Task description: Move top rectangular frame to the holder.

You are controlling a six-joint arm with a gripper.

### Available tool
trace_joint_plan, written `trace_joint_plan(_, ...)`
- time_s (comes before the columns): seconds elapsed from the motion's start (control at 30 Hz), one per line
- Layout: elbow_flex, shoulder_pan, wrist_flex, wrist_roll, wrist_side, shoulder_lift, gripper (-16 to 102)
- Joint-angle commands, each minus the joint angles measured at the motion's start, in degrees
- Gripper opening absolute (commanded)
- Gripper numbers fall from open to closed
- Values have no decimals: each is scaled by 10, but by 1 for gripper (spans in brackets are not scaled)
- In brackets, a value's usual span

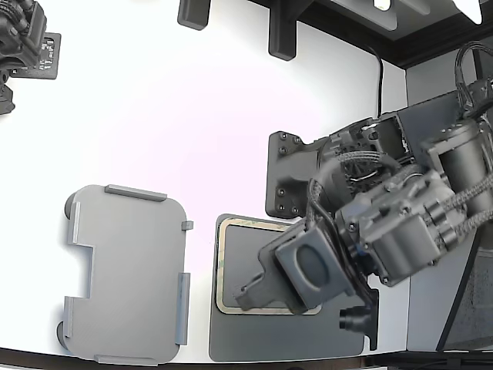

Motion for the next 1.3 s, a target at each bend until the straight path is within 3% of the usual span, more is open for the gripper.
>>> trace_joint_plan(0.0,-37,39,26,-15,14,2,87)
trace_joint_plan(0.23,-87,132,116,-18,36,-46,93)
trace_joint_plan(0.33,-68,192,141,-31,90,-45,83)
trace_joint_plan(0.4,-52,231,151,-35,120,-44,85)
trace_joint_plan(0.53,-66,258,200,-41,98,-85,100)
trace_joint_plan(0.7,-68,330,249,-13,152,-156,100)
trace_joint_plan(0.93,-116,356,272,-36,127,-201,100)
trace_joint_plan(1.13,-68,417,259,-57,139,-185,100)
trace_joint_plan(1.27,-42,437,252,-78,120,-178,100)
